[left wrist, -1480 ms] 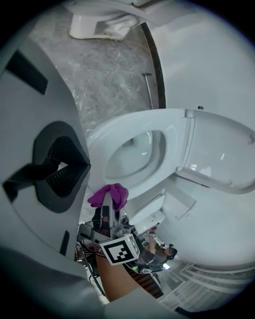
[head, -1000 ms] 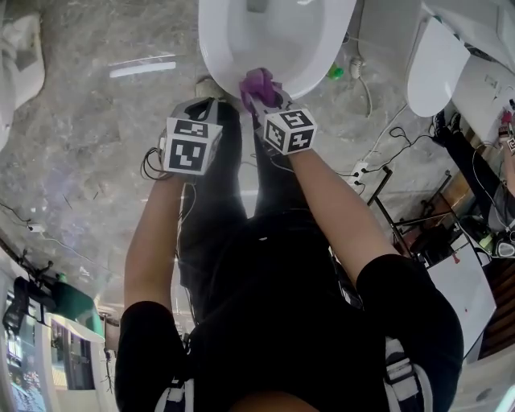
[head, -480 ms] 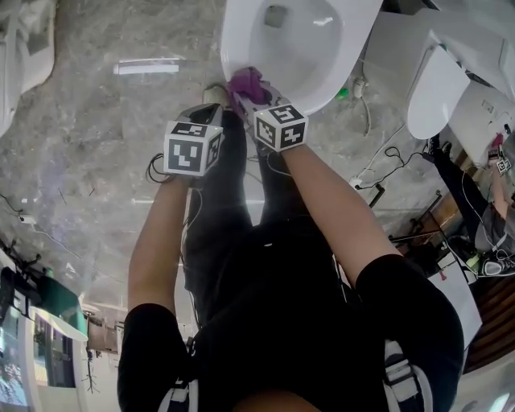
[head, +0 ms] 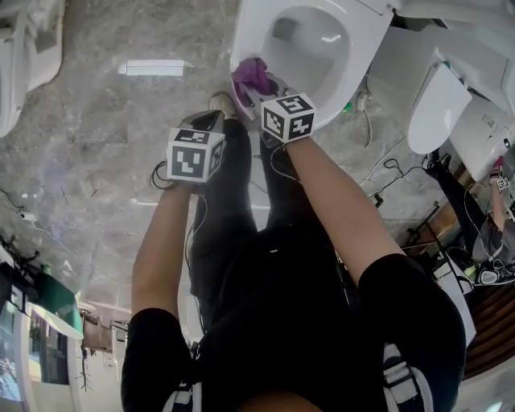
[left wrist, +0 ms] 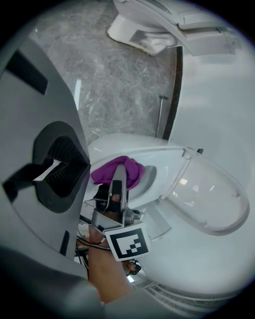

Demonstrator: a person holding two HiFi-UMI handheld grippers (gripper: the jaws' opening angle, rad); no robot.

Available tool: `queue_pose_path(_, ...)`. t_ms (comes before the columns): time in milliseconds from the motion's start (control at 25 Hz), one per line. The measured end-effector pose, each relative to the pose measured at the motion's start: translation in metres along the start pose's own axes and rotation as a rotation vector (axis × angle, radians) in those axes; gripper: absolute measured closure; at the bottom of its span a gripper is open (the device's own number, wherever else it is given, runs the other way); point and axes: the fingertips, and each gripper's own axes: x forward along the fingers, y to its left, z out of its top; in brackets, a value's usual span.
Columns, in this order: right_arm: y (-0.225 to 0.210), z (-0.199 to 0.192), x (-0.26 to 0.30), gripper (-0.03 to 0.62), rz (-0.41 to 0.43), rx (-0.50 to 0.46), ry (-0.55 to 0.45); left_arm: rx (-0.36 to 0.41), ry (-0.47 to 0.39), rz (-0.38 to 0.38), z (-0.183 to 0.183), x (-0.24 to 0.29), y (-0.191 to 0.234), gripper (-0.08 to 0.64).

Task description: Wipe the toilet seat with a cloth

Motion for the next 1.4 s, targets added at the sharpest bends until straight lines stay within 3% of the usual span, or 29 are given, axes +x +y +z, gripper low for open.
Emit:
queue_pose_path(480, -0.023, 0.066, 0.032, 0.538, 0.11, -0.217, 0.049, -0.037, -0.018, 0.02, 0.04, 0.014, 0.003, 0.552)
queue_pose_path(800, -0.048, 0.126, 0.057, 0.538, 0.158, -0.387, 0.083, -0.112, -0.081, 0.056, 0.076, 0.015, -0.002, 0.552)
queue_pose_path(1120, -0.081, 0.188, 0.078, 0.538, 0.127, -0.518, 0.118, -0.145, -0.109, 0.074, 0.091, 0.017, -0.021, 0.552)
queue_pose_path(1400, -0.112, 0.242, 0.095, 0.538, 0.02, -0.565, 0.154, -0.168, -0.106, 0.066, 0.087, 0.024, -0.043, 0.552)
